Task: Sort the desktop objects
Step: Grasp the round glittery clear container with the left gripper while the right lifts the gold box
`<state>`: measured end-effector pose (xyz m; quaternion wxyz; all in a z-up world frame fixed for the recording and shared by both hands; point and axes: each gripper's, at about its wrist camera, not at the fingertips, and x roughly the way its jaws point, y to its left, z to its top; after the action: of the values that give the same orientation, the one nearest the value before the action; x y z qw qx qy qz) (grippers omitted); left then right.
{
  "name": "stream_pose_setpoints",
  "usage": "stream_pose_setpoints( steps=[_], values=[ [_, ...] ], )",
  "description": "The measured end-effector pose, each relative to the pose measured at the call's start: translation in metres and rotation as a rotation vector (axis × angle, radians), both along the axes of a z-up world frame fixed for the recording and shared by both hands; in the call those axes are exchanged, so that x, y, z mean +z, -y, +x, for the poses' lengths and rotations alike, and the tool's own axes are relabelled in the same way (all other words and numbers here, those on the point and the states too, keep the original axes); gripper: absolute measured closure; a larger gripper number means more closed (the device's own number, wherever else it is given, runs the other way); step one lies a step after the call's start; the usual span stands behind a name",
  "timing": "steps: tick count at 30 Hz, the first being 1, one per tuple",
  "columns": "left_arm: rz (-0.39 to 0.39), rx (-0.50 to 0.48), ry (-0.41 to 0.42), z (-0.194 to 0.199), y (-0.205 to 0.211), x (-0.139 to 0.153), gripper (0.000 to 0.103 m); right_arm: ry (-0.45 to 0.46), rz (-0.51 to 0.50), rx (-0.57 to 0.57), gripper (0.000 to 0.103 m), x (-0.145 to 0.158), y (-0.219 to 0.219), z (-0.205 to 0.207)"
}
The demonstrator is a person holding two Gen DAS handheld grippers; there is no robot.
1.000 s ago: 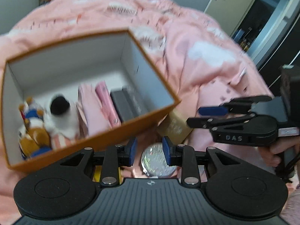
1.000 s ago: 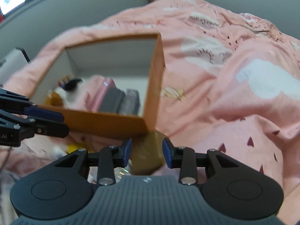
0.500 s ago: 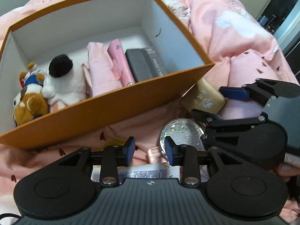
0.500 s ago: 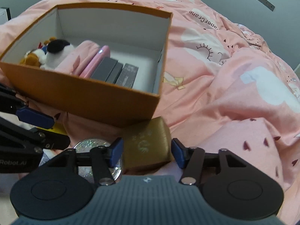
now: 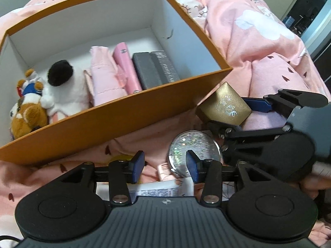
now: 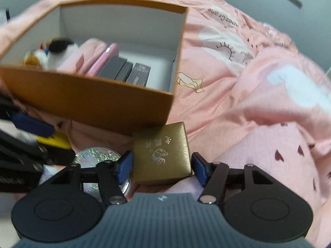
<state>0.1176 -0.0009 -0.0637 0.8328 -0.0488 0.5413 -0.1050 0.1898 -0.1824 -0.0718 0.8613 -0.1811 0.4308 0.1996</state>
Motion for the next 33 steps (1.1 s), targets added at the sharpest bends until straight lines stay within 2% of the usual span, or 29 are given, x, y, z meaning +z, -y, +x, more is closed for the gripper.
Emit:
stream_pose_setpoints(
  steps=[3, 6, 9, 14, 16, 19, 21, 23, 27, 29, 33],
  values=[
    [-0.033, -0.016, -0.019, 0.004, 0.003, -0.006, 0.048, -0.066, 0.122, -0.04, 0.04, 0.007, 0.023, 0.01],
    [-0.063, -0.013, -0.047, 0.009, 0.005, -0.016, 0.046, -0.107, 0.182, -0.053, 0.04, 0.008, 0.036, 0.014],
    [-0.078, -0.009, -0.068, 0.014, 0.006, -0.024, 0.039, -0.128, 0.215, -0.059, 0.04, 0.009, 0.044, 0.016],
    [-0.155, 0.004, -0.083, 0.024, 0.003, -0.035, 0.029, -0.146, 0.247, -0.065, 0.04, 0.01, 0.051, 0.018],
    [-0.206, -0.003, -0.102, 0.027, 0.002, -0.041, 0.029, -0.148, 0.25, -0.067, 0.041, 0.009, 0.051, 0.021],
    [-0.227, -0.002, -0.101, 0.03, 0.002, -0.045, 0.028, -0.149, 0.253, -0.069, 0.04, 0.008, 0.051, 0.021],
    [-0.234, 0.008, -0.095, 0.029, 0.001, -0.045, 0.033, -0.153, 0.259, -0.074, 0.04, 0.008, 0.052, 0.021],
    [-0.24, 0.022, -0.077, 0.026, -0.002, -0.04, 0.052, -0.158, 0.264, -0.076, 0.041, 0.009, 0.053, 0.021],
    [-0.251, 0.009, -0.048, 0.018, -0.003, -0.032, 0.067, -0.164, 0.257, -0.067, 0.04, 0.012, 0.052, 0.019],
    [-0.265, -0.026, -0.031, 0.015, -0.001, -0.027, 0.077, -0.169, 0.247, -0.057, 0.04, 0.014, 0.051, 0.019],
    [-0.268, -0.075, -0.034, 0.013, 0.007, -0.028, 0.079, -0.185, 0.255, -0.054, 0.04, 0.016, 0.053, 0.02]
  ],
)
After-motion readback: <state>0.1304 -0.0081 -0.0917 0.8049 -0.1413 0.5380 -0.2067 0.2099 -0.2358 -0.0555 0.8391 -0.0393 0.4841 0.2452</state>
